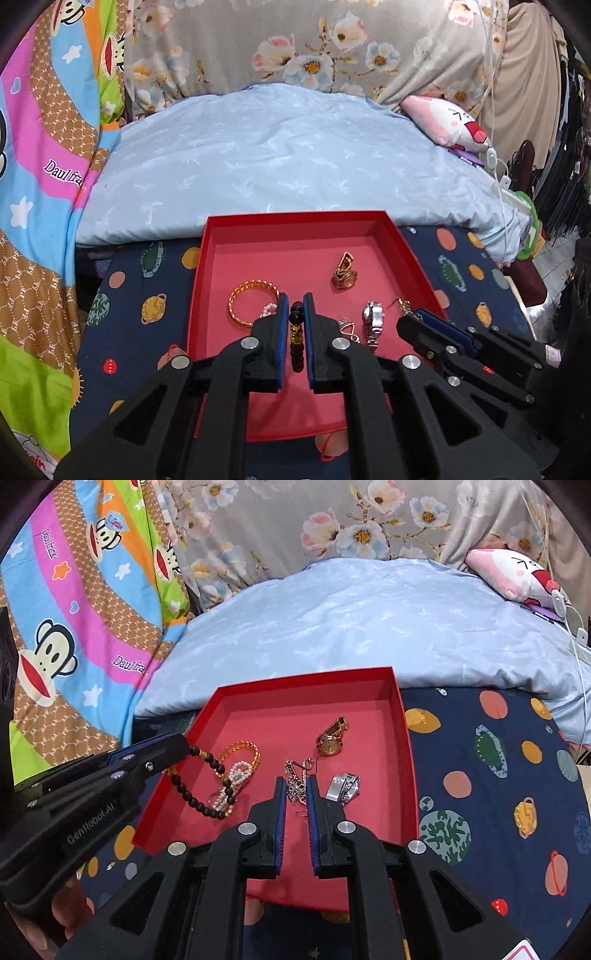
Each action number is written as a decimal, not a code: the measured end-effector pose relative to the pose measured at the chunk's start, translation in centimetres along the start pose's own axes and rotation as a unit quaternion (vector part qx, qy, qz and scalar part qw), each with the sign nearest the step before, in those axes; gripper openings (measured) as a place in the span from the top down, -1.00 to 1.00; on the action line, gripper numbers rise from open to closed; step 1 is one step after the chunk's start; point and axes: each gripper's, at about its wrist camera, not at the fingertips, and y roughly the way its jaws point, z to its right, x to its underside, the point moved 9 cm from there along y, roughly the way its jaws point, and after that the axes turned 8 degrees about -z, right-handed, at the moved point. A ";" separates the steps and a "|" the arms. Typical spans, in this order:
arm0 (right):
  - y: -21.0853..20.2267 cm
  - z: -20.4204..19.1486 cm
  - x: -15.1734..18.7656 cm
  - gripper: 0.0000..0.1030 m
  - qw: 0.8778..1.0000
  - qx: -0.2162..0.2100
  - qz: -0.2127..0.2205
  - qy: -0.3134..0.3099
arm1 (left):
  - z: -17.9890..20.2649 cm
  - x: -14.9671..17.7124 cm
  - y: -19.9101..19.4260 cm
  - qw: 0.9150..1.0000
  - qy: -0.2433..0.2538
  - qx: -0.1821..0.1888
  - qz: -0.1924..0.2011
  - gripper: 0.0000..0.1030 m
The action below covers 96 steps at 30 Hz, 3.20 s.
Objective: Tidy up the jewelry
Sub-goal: 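Open both tools to release earring and bracelet in the tray, then move both tools back over the gold hoop earrings, then grasp gold hoop earring with right tool while left tool grasps the other hoop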
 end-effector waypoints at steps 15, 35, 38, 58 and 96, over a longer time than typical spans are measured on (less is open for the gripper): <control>3.9 0.7 0.2 0.81 1.000 0.012 -0.020 0.002 | -0.9 1.2 3.7 1.000 0.000 -0.018 -0.022 0.86; -5.4 -0.4 2.1 0.02 0.999 0.024 0.042 0.000 | -3.5 2.8 -5.6 0.998 -0.031 -0.038 0.038 -0.53; -7.3 -1.1 3.9 -0.03 0.999 0.021 0.046 -0.002 | -4.0 4.6 -7.6 0.998 -0.036 -0.035 0.034 -0.53; -5.8 -4.0 18.5 -0.07 0.998 0.023 -0.053 -0.004 | -8.4 22.7 -8.4 0.991 -0.076 -0.066 -0.089 -0.53; -2.6 -4.1 16.8 0.72 0.996 0.059 -0.061 -0.020 | -6.6 19.9 -5.1 0.994 -0.047 -0.050 -0.089 -0.50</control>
